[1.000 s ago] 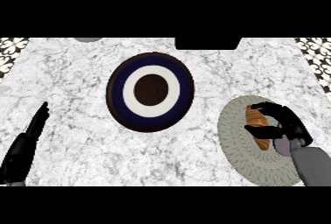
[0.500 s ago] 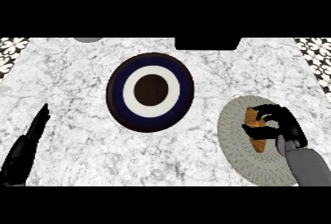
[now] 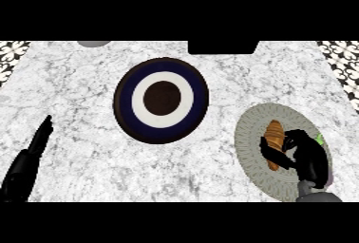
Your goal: Pick the croissant from the placemat and place it in the plate
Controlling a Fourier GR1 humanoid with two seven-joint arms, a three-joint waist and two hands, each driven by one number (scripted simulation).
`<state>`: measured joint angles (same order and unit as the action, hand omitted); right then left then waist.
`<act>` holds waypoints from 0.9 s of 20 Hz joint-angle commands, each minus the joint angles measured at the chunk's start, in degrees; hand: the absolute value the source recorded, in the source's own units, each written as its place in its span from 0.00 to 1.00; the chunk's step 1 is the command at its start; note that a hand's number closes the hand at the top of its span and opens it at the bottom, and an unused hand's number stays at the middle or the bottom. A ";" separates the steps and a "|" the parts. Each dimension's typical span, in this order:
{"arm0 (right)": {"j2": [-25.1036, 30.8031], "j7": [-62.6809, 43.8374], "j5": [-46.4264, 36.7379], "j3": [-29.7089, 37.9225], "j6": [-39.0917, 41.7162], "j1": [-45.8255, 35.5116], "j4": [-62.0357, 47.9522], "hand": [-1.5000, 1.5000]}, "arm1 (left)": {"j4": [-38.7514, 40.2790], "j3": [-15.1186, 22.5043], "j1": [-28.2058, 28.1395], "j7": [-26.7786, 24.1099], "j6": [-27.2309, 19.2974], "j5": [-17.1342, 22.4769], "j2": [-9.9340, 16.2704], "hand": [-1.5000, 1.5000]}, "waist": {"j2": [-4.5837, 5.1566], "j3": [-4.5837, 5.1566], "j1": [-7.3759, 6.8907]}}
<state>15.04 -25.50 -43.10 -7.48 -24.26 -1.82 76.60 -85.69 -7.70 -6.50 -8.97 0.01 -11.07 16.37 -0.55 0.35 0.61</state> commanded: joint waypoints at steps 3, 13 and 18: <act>0.08 -7.50 -13.82 -1.89 -8.61 7.28 13.69 1.00 | 0.20 -0.58 -0.62 -0.85 -0.04 -0.30 -0.05 0.50 | 0.28 -0.25 0.18; -3.16 -8.06 -22.39 -13.70 -1.45 5.11 40.11 1.00 | 0.97 -0.34 3.96 3.33 1.09 -0.66 0.57 0.50 | 0.40 -0.28 -0.17; -9.11 -14.54 -29.76 -19.64 8.29 -1.55 44.25 1.00 | -1.63 -0.60 0.59 0.99 1.73 0.05 -0.18 0.50 | 0.43 -0.29 -0.98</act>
<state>10.17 -36.03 -67.92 -22.57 -22.00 1.48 117.49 -86.23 -7.75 -5.02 -7.53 0.45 -11.84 15.72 -0.20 0.08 0.13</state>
